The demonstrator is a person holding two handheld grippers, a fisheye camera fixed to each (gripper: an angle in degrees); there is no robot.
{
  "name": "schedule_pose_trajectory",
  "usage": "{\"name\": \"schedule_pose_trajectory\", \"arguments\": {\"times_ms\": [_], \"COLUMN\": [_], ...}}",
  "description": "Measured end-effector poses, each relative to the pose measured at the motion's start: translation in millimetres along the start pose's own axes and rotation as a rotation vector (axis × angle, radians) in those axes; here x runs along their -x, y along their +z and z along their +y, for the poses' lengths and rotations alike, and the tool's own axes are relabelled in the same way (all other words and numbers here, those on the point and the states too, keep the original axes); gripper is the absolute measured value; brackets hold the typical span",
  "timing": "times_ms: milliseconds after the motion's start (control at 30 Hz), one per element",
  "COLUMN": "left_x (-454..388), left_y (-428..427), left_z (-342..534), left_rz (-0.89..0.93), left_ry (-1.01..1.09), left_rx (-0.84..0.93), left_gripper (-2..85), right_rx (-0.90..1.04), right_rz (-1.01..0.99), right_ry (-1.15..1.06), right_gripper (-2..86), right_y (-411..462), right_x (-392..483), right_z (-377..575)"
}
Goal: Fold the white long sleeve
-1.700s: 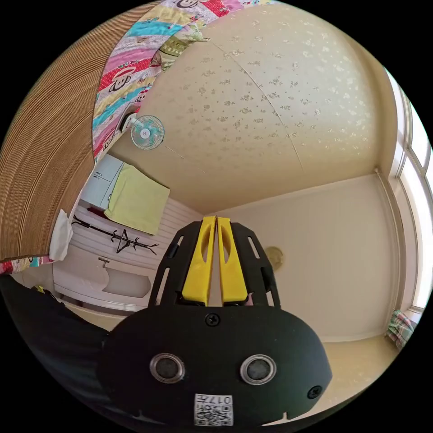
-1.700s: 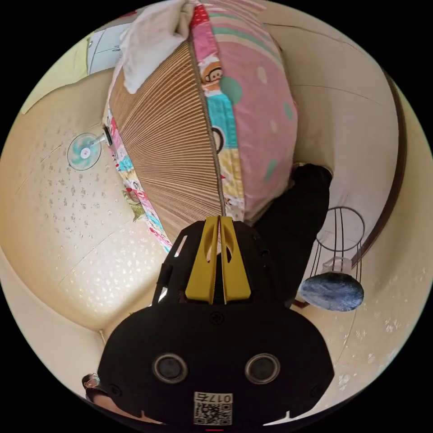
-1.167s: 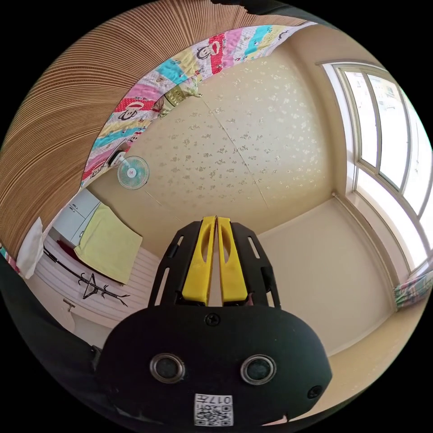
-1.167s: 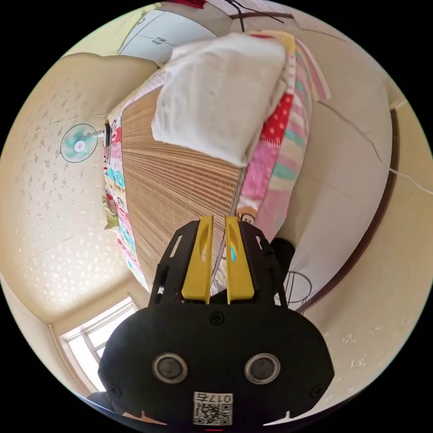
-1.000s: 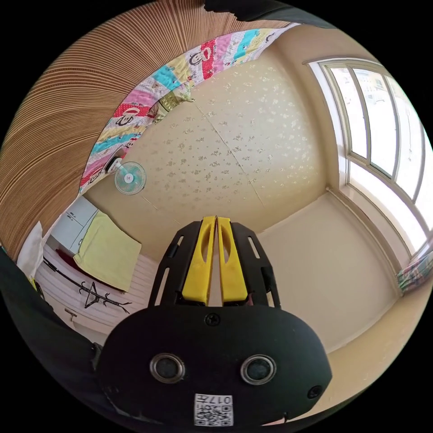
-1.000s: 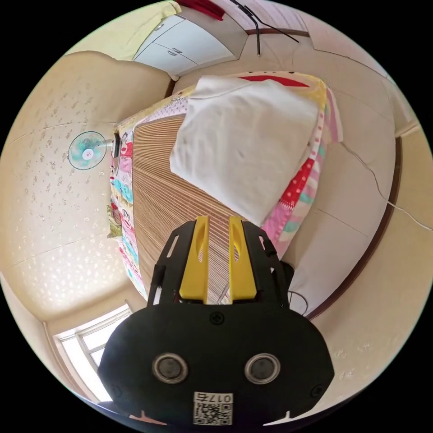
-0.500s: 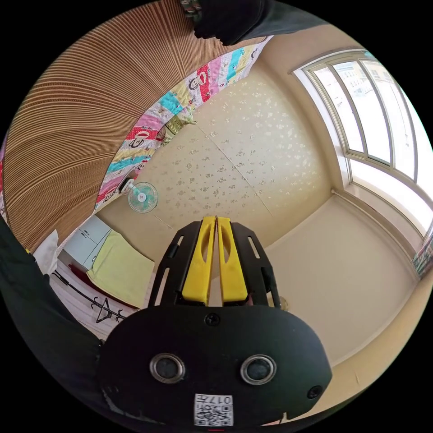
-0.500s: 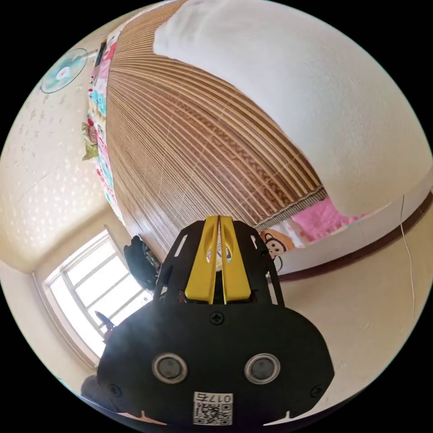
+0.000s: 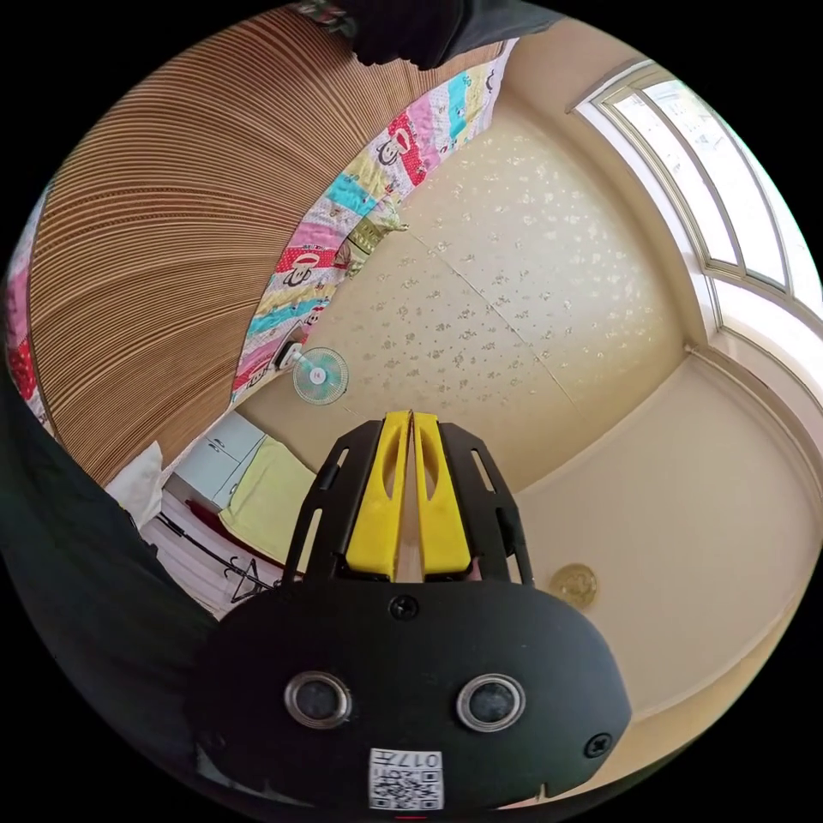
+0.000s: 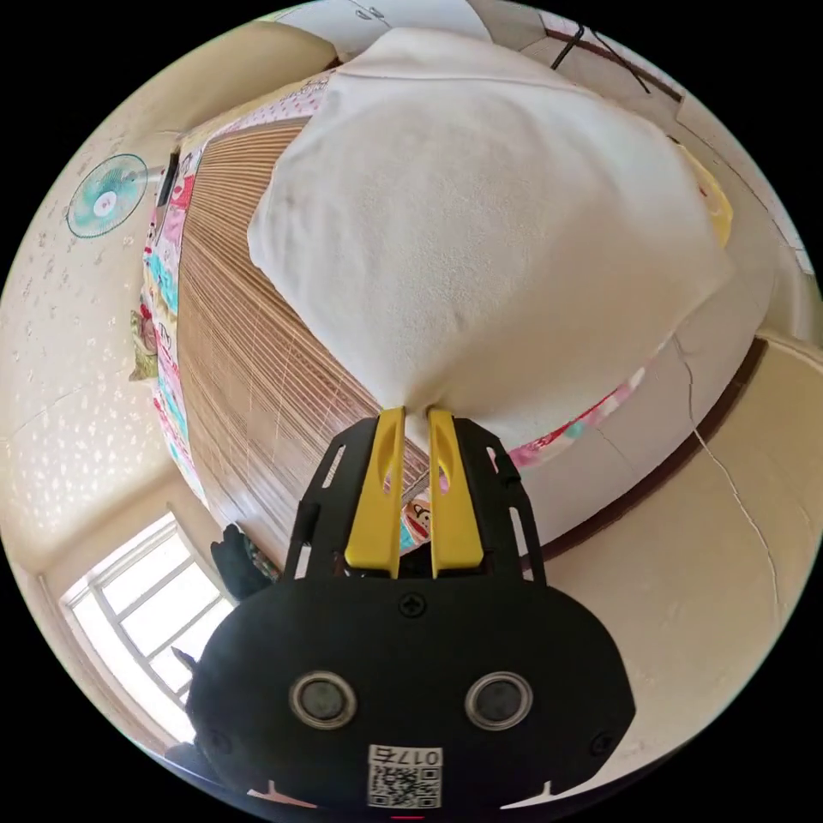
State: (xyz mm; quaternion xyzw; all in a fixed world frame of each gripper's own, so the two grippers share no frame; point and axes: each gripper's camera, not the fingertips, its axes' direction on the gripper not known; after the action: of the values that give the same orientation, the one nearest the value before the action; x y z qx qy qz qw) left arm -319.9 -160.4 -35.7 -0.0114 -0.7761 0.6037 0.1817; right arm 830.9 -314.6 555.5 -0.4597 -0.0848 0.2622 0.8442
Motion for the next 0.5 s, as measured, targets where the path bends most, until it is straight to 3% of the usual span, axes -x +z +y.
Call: {"name": "schedule_pose_trajectory", "arguments": {"times_ms": [300,433,500], "left_x": [79.9,117.0,123.7], "left_y": [88.4,138.3,150.7], "left_z": [-61.5,-76.3,-84.7], "left_rz": [-0.054,-0.019,-0.025], "left_ry": [-0.089,-0.157,-0.153], "left_rx": [0.126,0.218,0.252], "left_gripper": [-1.0,-1.0,-1.0], "right_rx": [0.231,0.510,0.438], "right_rz": [-0.565,-0.460,-0.340], "right_ry": [-0.144,-0.423,-0.502], "right_gripper": [1.4,1.5,2.1], "right_y": [97.8,162.9,157.6], "right_x": [53.9,136.4,151.2], "right_z": [39.9,87.1,97.3]}}
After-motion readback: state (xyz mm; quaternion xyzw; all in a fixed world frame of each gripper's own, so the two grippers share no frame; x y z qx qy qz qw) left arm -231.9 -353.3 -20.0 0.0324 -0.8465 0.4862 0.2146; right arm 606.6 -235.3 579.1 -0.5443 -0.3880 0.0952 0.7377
